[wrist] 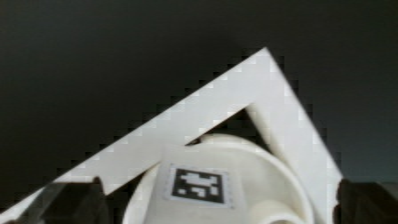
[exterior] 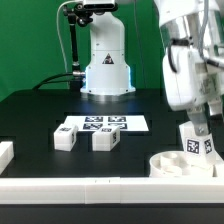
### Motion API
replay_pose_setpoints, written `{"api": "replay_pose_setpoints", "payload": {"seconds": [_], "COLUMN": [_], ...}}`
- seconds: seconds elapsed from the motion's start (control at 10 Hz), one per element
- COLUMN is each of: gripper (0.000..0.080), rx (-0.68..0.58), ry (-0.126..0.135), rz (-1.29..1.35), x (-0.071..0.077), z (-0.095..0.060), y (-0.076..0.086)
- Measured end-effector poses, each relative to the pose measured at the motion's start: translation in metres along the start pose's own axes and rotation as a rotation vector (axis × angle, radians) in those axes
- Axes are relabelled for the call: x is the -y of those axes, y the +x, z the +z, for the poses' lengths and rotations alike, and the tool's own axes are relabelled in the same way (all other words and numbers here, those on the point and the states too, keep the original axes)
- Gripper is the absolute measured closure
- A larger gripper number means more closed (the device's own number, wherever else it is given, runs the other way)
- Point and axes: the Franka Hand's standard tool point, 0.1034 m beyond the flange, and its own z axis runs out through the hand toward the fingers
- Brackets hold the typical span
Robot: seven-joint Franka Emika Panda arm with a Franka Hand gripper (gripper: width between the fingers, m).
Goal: Assemble stool
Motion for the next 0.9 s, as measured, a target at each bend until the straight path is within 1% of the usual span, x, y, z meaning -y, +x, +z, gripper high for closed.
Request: {"api": "replay_pose_setpoints", "payload": {"seconds": [0.3, 0.4, 0.5, 0.7, 0.9], "gripper": [0.0151, 0.0151, 0.0151, 0.0151, 0.0151], "rx": [-0.005, -0.007, -0.003, 0.003, -0.013], "ry": [-0.003, -0.011, -0.038, -0.045, -0.052], "rz": [-0.188, -0.275, -0.427, -0.623, -0.833], "x": [-0.0008, -0.0015, -0.0022, -0.0005, -0.0024], "z": [0.002, 0.0019, -0.0005, -0.0026, -0.0036], "y": [0.0015, 0.0014, -0.0002, 0.0005, -0.0047]}}
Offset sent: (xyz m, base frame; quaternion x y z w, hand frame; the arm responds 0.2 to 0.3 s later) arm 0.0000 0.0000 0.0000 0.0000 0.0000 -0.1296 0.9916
